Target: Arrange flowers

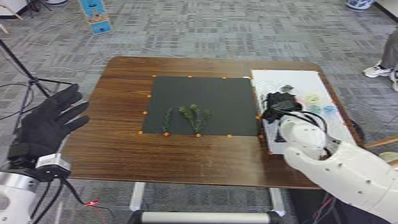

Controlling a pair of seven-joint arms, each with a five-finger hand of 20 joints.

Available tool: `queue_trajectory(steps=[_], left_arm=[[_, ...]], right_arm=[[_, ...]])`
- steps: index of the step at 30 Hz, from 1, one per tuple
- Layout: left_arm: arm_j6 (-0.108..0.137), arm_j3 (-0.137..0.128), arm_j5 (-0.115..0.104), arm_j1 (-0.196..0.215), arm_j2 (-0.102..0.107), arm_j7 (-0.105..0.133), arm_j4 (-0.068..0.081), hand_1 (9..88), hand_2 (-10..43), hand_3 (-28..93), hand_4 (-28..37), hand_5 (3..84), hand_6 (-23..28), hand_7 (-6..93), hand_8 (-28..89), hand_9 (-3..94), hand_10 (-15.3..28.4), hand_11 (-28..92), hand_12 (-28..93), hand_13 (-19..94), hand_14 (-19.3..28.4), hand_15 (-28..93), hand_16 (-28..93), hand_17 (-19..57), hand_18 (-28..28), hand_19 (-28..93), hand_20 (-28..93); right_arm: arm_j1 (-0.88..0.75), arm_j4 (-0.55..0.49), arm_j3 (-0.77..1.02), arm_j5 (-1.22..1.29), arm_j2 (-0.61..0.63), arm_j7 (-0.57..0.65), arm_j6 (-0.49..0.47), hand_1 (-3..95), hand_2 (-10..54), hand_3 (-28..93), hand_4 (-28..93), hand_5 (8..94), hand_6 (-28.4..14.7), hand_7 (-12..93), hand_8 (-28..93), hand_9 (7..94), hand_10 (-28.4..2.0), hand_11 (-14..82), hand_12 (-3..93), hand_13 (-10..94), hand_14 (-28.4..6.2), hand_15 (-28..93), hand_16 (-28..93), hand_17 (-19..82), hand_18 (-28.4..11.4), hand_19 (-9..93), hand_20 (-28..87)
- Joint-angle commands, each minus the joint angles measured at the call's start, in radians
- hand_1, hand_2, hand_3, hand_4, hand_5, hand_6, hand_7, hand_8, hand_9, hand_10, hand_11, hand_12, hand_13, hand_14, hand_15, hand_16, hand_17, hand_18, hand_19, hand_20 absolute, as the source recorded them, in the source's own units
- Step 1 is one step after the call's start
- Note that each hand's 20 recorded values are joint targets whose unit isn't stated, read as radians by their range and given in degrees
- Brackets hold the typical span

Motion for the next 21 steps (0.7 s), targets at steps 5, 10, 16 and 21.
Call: queue_trajectory(steps=[5,10,16,21], left_arm=[[0.003,-0.003,-0.007,0.008,-0.01,-0.005,-0.006,20.4,-5.8,69,-28.3,24.0,2.2,18.6,-10,20.1,9.8,17,15,19,12.8,17,3,-13.1,22.0,39,7],[0.002,-0.005,-0.006,0.011,-0.013,-0.005,-0.009,20.3,-5.5,69,-28.3,24.1,2.3,18.5,-10,20.2,9.8,17,15,19,12.8,17,3,-13.1,22.0,39,7],[0.001,-0.01,-0.006,0.018,-0.018,-0.002,-0.013,20.4,-5.4,69,-28.3,24.1,2.3,18.5,-10,20.3,9.8,17,15,19,12.7,17,3,-13.1,22.1,39,7],[0.003,-0.007,-0.006,0.013,-0.016,-0.002,-0.01,20.4,-5.3,69,-28.3,24.1,2.3,18.6,-10,20.3,9.8,17,15,19,12.7,17,3,-13.1,22.1,39,7]], right_arm=[[-0.088,-0.045,0.004,0.072,-0.04,-0.076,-0.035,46.5,-9.5,77,-21,73.5,1.2,50,17,84.5,-8.6,59.4,36.4,82,-5.4,82,37,56,-19.9,93,71],[-0.112,-0.084,0.052,0.191,-0.049,-0.102,-0.039,43.8,-9.5,79,-16,73.8,1.0,50,21,85.3,-8.6,61.3,36.9,83,-5.9,83,38,57,-20.3,93,73],[-0.138,-0.118,0.091,0.247,-0.067,-0.13,-0.044,43.5,-9.5,78,-14,73.7,1.0,51,22,85.8,-8.7,62.0,37.3,84,-5.8,83,38,58,-20.5,93,74],[-0.137,-0.115,0.103,0.249,-0.105,-0.123,-0.045,43.9,-9.5,78,-14,73.7,0.8,51,22,85.9,-8.6,62.2,37.7,84,-5.8,84,38,58,-20.5,93,74]])
